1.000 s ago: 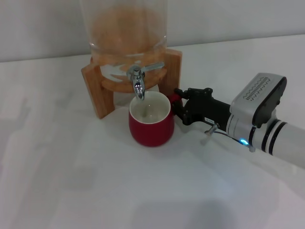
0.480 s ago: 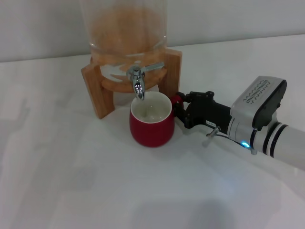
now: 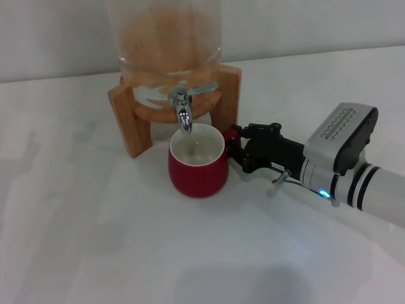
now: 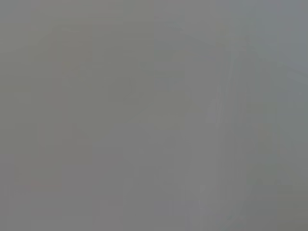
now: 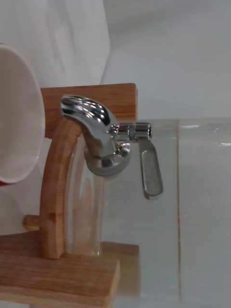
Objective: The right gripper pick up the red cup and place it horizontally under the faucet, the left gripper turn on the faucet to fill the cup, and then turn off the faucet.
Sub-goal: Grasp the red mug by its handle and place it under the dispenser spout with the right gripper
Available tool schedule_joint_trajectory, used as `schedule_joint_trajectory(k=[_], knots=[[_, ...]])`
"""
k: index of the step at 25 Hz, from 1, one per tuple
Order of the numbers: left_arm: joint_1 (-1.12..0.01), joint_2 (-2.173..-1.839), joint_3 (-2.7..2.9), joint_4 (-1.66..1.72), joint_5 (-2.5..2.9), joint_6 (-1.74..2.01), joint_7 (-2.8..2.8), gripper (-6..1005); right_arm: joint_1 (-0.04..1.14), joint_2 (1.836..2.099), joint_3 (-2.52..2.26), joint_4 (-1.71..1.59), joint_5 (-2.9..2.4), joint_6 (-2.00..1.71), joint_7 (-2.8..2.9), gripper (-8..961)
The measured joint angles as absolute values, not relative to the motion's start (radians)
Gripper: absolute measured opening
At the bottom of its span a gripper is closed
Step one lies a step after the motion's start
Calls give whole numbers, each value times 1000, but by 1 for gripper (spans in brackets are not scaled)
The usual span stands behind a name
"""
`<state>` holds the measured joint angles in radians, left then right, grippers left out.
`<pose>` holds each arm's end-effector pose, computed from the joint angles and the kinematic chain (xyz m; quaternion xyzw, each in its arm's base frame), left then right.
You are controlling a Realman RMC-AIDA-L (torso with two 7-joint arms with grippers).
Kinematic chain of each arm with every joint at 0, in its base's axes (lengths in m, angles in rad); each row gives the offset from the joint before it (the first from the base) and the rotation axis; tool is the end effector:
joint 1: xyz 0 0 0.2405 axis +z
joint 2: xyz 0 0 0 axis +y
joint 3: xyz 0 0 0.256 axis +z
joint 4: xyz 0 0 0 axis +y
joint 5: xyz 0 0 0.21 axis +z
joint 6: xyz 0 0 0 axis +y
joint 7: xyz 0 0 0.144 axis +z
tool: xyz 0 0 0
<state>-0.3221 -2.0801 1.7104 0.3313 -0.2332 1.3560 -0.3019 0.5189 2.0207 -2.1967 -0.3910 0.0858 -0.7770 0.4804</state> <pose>-0.2986 0.3213 0.0293 -0.6386 -0.1649 -0.4404 0.6092 0.2642 0.3547 -0.0855 -0.8752 0.1991 0.2354 0.3729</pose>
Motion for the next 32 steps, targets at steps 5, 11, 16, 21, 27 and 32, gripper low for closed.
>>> schedule_joint_trajectory(k=[5, 11, 16, 21, 27, 32], knots=[[-323, -2080, 1710, 331, -233, 1356, -302, 879, 521, 2020, -2197, -391, 86, -776, 481, 313], [-325, -2079, 1710, 331, -233, 1356, -302, 879, 527, 2020, -2192, -390, 89, -761, 486, 333], [-325, -2079, 1710, 331, -233, 1356, -302, 879, 526, 2020, -2189, -390, 92, -762, 488, 346], [-325, -2078, 1710, 331, -233, 1356, -301, 879, 524, 2020, -2189, -393, 89, -765, 488, 352], [-324, -2078, 1710, 331, -233, 1356, -302, 880, 515, 2019, -2190, -397, 88, -770, 488, 352], [-323, -2078, 1710, 331, -233, 1356, -303, 880, 509, 2019, -2188, -397, 88, -770, 488, 353]])
